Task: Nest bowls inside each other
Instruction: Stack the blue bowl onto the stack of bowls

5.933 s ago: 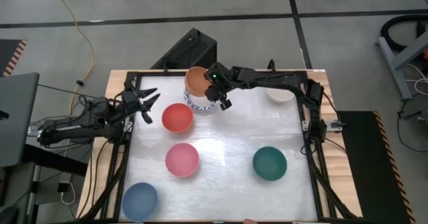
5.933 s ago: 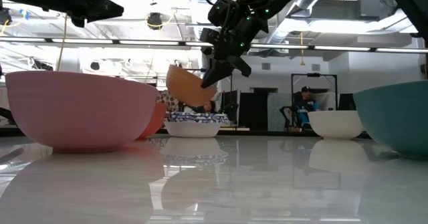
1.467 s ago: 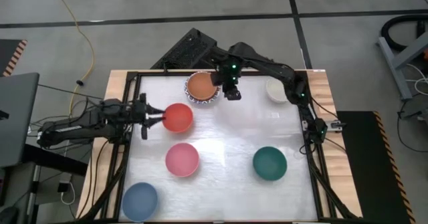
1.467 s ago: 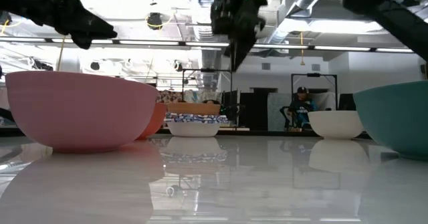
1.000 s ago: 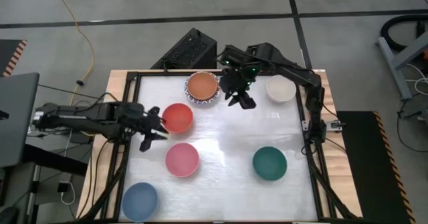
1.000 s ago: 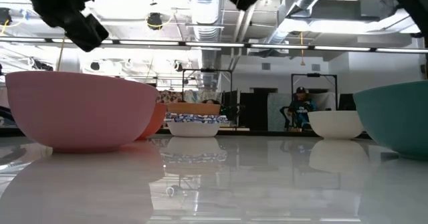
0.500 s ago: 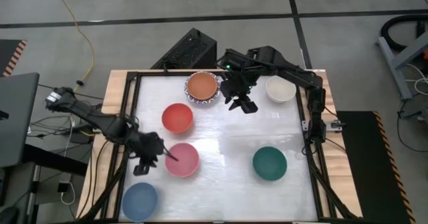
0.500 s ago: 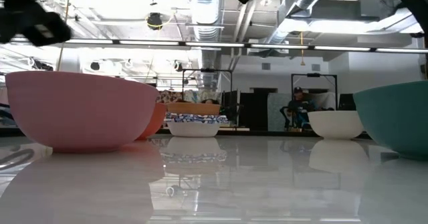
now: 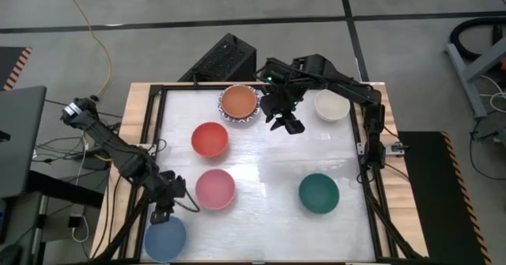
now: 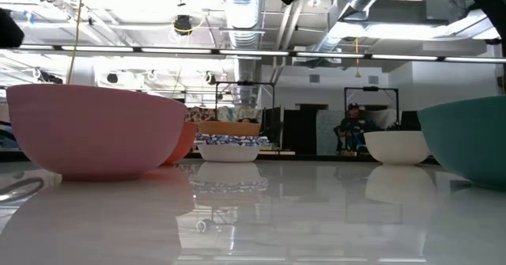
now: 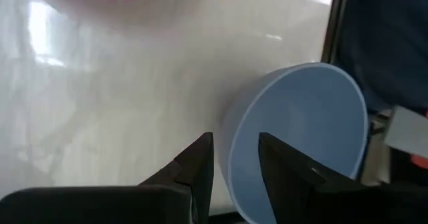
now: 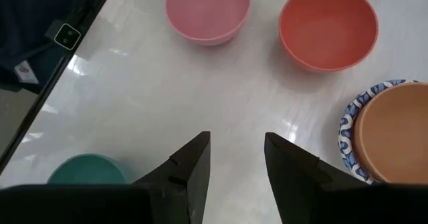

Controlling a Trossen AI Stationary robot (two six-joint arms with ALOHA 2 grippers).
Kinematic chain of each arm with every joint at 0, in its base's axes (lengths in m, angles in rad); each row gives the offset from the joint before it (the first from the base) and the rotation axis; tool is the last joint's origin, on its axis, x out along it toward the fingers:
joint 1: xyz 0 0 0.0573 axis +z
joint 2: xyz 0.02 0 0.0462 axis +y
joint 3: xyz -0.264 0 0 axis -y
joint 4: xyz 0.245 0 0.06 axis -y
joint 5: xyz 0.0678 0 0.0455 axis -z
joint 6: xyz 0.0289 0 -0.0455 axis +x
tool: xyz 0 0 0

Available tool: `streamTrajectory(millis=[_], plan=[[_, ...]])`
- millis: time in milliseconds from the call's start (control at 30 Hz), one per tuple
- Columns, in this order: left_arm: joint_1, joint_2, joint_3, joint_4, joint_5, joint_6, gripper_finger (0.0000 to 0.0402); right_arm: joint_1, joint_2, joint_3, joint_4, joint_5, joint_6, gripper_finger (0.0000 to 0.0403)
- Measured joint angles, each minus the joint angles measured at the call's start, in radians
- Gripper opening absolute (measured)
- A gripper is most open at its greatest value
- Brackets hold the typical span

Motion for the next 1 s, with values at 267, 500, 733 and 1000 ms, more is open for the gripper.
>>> streamTrajectory(millis=[267,500,733,1000], plan=[[-0.080,0.084,0.000,0.042,-0.040,-0.102,0.0107,0.000,0.000,0.000,0.007,0.000,0.000,0.0164],[-0.087,0.188,0.000,0.110,0.029,-0.108,0.0107,0.000,0.000,0.000,0.032,0.000,0.000,0.0164],[-0.088,0.249,-0.001,0.109,0.040,-0.066,0.0107,0.003,0.000,0.000,0.033,-0.001,0.018,0.0164],[-0.087,0.210,-0.001,0.103,0.047,-0.069,0.0107,0.014,0.000,0.000,0.033,-0.001,0.033,0.0164]])
